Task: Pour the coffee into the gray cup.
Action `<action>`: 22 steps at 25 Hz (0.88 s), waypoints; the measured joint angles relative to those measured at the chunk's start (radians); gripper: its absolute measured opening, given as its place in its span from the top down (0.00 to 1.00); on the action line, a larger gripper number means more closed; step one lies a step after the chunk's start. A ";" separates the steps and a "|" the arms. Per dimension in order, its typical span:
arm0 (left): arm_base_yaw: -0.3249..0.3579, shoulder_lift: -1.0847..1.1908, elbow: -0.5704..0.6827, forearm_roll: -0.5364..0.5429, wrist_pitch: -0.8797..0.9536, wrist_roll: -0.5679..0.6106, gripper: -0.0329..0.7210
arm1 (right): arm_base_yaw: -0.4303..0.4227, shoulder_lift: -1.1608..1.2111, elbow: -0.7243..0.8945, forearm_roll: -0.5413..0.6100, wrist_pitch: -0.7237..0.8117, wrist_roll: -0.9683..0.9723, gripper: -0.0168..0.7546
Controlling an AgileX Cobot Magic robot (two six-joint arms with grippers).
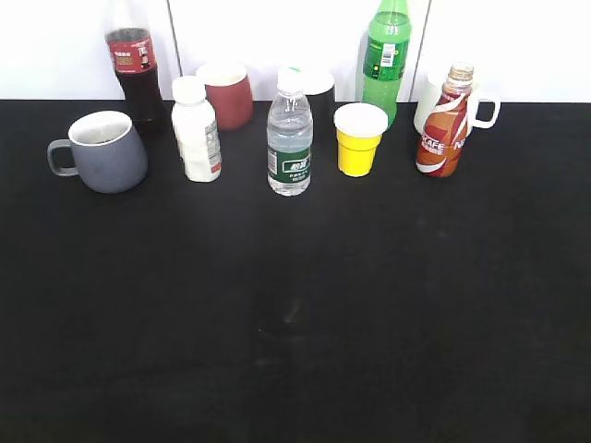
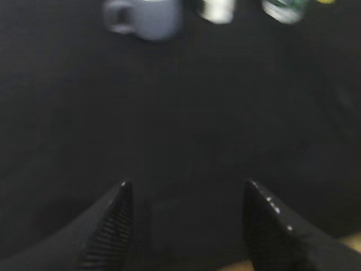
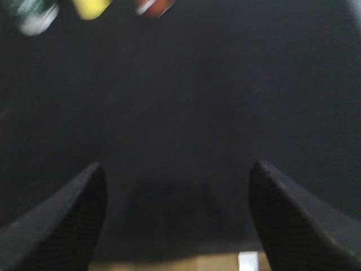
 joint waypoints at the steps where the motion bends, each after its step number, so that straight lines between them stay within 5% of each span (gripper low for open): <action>1: 0.047 -0.031 0.000 0.000 0.000 0.000 0.34 | -0.029 -0.031 0.000 0.000 0.000 0.000 0.22; 5: 0.189 -0.108 0.000 0.000 0.000 0.000 0.34 | -0.042 -0.073 0.001 0.006 -0.001 0.000 0.22; 22: 0.195 -0.108 0.000 0.000 0.000 0.000 0.43 | -0.042 -0.073 0.001 0.007 -0.001 0.000 0.22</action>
